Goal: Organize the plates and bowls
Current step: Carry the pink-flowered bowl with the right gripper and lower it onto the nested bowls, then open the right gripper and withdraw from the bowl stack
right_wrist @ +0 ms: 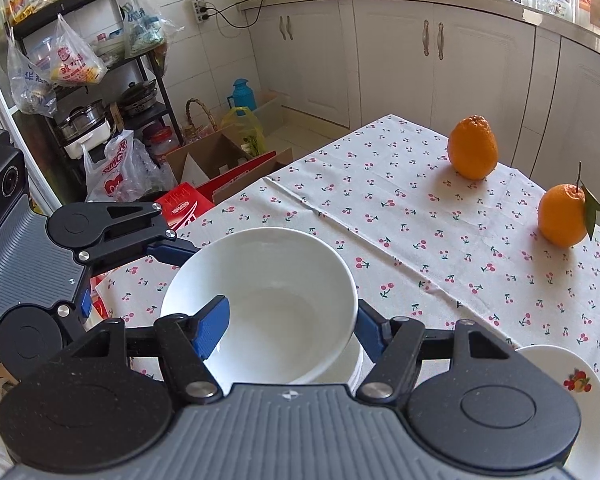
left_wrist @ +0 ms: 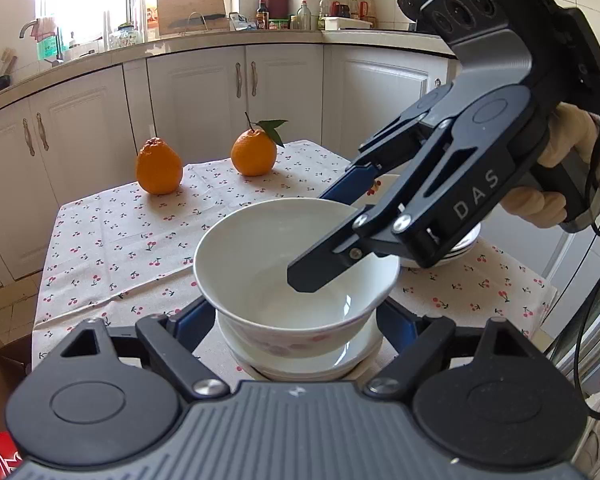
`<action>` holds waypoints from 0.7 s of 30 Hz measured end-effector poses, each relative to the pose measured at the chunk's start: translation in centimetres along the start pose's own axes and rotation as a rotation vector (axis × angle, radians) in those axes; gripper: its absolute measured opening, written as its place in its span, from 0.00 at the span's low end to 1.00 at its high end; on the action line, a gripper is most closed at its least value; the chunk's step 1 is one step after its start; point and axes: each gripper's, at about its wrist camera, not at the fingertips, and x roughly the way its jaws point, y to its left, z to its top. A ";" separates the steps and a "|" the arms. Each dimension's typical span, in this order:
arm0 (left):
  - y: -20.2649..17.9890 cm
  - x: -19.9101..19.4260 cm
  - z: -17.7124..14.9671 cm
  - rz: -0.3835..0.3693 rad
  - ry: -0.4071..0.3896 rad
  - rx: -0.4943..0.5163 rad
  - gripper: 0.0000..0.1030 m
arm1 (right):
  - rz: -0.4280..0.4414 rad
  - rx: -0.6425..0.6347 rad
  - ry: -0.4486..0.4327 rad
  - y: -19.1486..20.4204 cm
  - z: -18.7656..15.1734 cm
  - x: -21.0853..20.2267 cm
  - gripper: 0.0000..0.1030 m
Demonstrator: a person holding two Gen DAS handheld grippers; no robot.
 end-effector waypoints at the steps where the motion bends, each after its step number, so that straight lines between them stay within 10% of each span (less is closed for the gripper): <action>1: -0.1 0.1 0.0 0.001 0.003 0.001 0.85 | 0.002 0.003 0.001 -0.1 -0.1 0.1 0.70; 21: 0.3 1.0 -0.5 -0.026 0.017 -0.017 0.87 | -0.022 -0.001 0.011 -0.3 -0.8 0.9 0.70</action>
